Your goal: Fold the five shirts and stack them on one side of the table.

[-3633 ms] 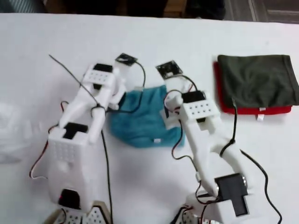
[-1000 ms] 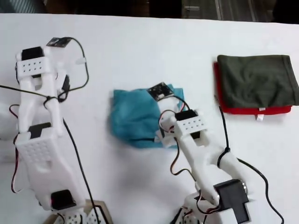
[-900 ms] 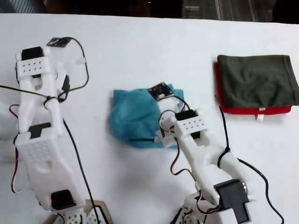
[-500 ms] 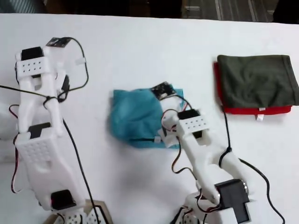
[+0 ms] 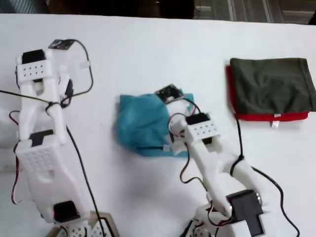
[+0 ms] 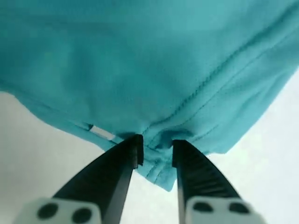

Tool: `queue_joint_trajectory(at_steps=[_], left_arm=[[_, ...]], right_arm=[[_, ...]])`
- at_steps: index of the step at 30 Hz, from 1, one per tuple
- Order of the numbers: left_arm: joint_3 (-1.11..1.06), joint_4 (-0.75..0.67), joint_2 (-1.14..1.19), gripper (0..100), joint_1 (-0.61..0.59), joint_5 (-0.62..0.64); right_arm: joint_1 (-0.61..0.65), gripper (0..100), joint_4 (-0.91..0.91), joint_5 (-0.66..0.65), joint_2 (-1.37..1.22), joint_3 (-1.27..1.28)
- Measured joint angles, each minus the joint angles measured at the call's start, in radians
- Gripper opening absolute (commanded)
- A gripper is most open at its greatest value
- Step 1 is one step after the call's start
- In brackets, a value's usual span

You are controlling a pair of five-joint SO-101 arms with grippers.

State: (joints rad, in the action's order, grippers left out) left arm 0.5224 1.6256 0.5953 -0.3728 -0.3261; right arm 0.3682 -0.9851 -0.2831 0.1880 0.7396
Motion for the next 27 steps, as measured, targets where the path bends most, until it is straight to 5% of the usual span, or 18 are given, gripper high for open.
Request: queue_joint_trajectory(at_steps=[27], left_arm=[[0.0,0.0,0.0,3,0.0,0.0]], right_arm=[[0.002,11.8,0.021,0.0,-0.135,-0.015]])
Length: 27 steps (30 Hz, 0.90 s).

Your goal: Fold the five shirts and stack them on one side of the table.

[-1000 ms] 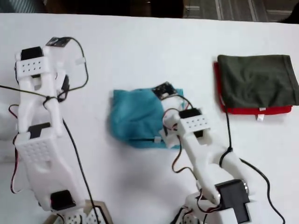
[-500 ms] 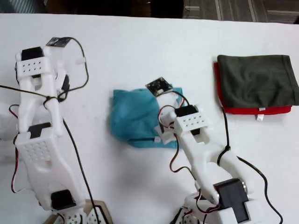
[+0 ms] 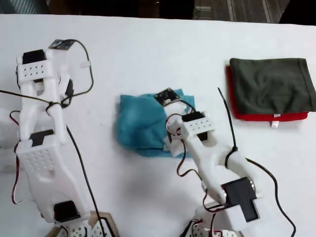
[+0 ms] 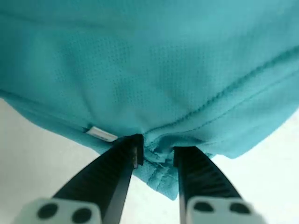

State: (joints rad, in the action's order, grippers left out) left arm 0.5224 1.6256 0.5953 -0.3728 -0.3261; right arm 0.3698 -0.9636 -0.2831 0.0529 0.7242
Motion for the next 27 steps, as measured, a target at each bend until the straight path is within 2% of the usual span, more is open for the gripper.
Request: queue_joint_trajectory(at_steps=[4,7,20,25,27], left_arm=[[0.0,0.0,0.0,3,0.0,0.0],[0.0,0.0,0.0,3,0.0,0.0],[0.0,0.0,0.0,3,0.0,0.0],[0.0,0.0,0.0,3,0.0,0.0],[0.0,0.0,0.0,3,0.0,0.0]], right_arm=[[0.0,10.8,0.0,0.0,-0.002,-0.003],[0.0,1.5,0.002,0.0,-0.002,-0.003],[-0.003,2.1,0.002,0.0,-0.002,-0.003],[-0.002,2.9,-0.044,0.0,0.098,-0.002],[-0.002,6.1,-0.068,0.0,0.146,-0.002]])
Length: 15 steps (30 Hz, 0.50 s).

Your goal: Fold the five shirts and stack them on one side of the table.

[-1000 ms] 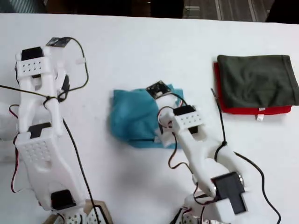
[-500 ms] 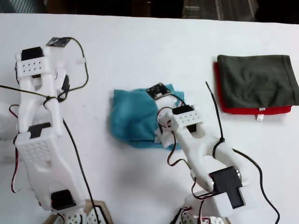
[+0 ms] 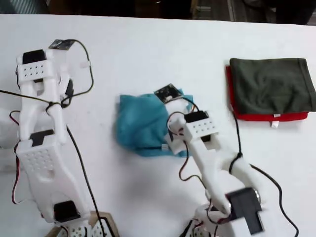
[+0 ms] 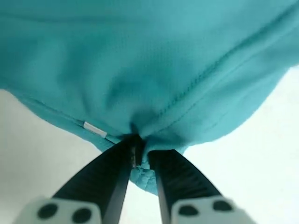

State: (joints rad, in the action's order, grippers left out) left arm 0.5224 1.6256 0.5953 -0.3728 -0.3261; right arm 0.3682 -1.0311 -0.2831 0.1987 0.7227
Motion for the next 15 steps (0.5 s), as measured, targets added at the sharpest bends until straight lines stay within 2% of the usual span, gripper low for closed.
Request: queue_joint_trajectory(at_steps=[3,15], left_arm=[[0.0,0.0,0.0,3,0.0,0.0],[0.0,0.0,0.0,3,0.0,0.0]], right_arm=[[0.0,9.9,-0.018,-0.002,0.031,0.0],[0.0,5.8,-0.021,-0.002,0.032,0.0]])
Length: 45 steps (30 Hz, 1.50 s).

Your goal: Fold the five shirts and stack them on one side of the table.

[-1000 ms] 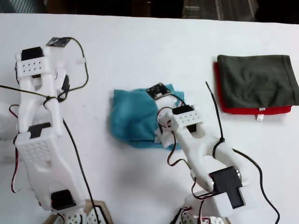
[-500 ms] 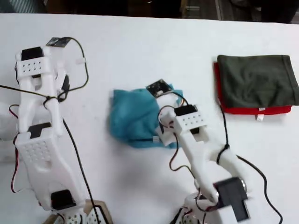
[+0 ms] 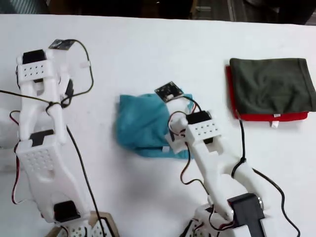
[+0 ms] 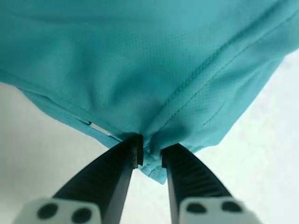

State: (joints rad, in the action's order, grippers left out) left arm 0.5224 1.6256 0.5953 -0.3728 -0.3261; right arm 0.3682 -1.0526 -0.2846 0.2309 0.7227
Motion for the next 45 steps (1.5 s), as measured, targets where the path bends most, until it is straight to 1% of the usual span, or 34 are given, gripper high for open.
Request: queue_joint_trajectory(at_steps=[2,6,10,14,16,21,27,31,38,40,44,45], left_arm=[[0.0,0.0,0.0,3,0.0,0.0],[0.0,0.0,0.0,3,0.0,0.0],[0.0,0.0,0.0,3,0.0,0.0],[0.0,0.0,0.0,3,0.0,0.0],[0.0,0.0,0.0,3,0.0,0.0],[0.0,0.0,0.0,3,0.0,0.0],[0.0,0.0,0.0,3,0.0,0.0],[0.0,0.0,0.0,3,0.0,0.0],[0.0,0.0,0.0,3,0.0,0.0],[0.0,0.0,0.0,3,0.0,0.0],[0.0,0.0,0.0,3,0.0,0.0],[0.0,0.0,0.0,3,0.0,0.0]], right_arm=[[0.0,1.3,0.0,0.0,0.0,0.0],[-0.003,1.9,0.0,-0.015,0.003,0.0],[-0.072,2.0,0.0,-0.083,0.006,0.0],[-0.15,2.0,-0.026,-0.13,0.008,0.0],[-0.17,2.0,-0.034,-0.143,0.008,0.0],[-0.175,2.0,-0.101,-0.149,0.015,0.0],[-0.176,2.0,-0.192,-0.149,0.132,0.0],[-0.176,2.0,-0.176,-0.149,0.149,0.043],[-0.176,2.5,-0.049,-0.149,0.149,0.195],[-0.176,5.1,-0.038,-0.149,0.149,0.196],[-0.176,19.7,-0.035,-0.149,0.152,0.196],[-0.178,21.8,-0.037,-0.149,0.153,0.187]])
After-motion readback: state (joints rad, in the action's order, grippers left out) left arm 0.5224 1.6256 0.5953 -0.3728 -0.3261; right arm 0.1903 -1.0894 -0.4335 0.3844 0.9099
